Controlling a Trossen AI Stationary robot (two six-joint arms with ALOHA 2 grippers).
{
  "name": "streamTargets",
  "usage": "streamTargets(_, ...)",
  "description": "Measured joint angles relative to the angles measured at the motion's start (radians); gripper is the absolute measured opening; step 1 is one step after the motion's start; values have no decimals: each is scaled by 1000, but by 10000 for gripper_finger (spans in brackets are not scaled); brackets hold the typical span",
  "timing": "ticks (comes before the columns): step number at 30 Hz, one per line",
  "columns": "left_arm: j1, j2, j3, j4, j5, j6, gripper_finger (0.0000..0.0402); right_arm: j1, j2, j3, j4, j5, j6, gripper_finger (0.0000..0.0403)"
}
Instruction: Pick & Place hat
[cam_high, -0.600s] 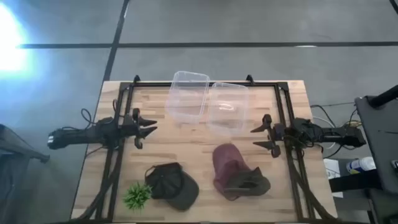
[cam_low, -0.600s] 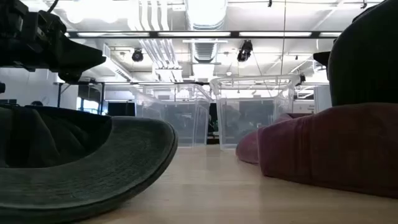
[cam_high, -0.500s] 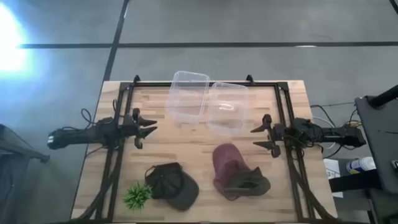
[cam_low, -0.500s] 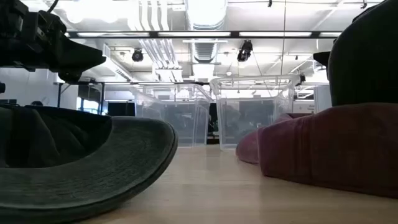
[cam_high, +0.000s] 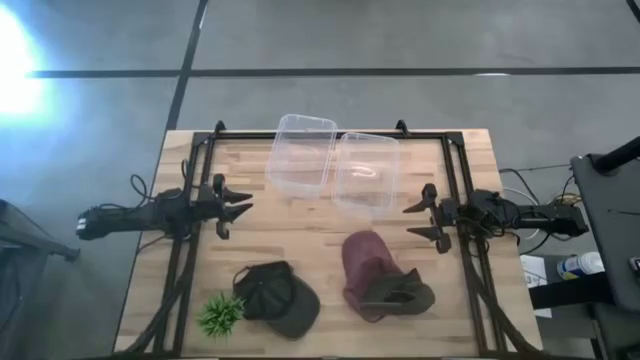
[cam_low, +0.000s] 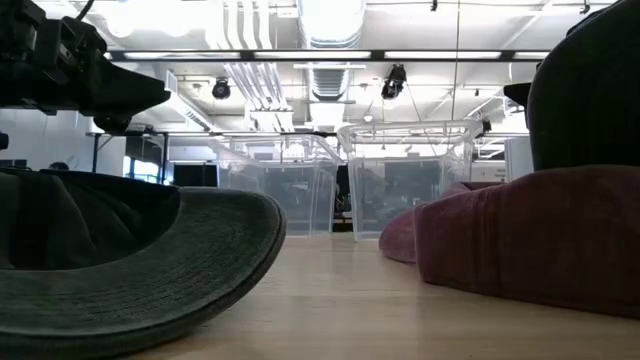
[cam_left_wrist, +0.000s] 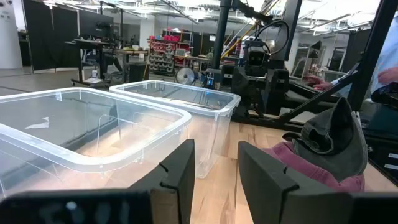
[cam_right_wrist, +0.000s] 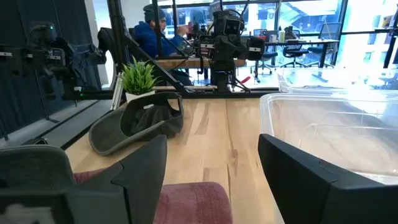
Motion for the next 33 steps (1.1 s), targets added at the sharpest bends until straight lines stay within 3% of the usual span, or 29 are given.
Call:
streamTargets(27,0,0,0,0,0,0,116,0,0,0,0,0,7,251)
streamTargets(33,0,0,0,0,0,0,116,0,0,0,18,-1,437,251)
